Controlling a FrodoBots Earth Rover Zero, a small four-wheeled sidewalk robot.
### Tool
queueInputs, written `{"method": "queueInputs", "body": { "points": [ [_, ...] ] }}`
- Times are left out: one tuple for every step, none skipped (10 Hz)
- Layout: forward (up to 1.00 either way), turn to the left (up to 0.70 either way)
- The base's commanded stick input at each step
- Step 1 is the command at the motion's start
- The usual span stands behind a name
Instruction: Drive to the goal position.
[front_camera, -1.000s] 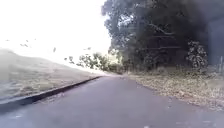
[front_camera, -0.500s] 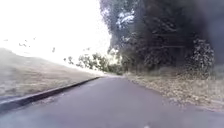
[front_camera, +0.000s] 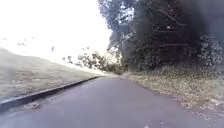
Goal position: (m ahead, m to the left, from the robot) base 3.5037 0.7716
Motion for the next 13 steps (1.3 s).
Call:
{"method": "queueInputs", "body": {
  "points": [
    [1.00,0.00],
    [1.00,0.00],
    [1.00,0.00],
    [1.00,0.00],
    [1.00,0.00],
    [1.00,0.00],
    [1.00,0.00],
    [1.00,0.00],
    [1.00,0.00],
    [1.00,0.00],
    [1.00,0.00],
    [1.00,0.00],
    [1.00,0.00]
  ]
}}
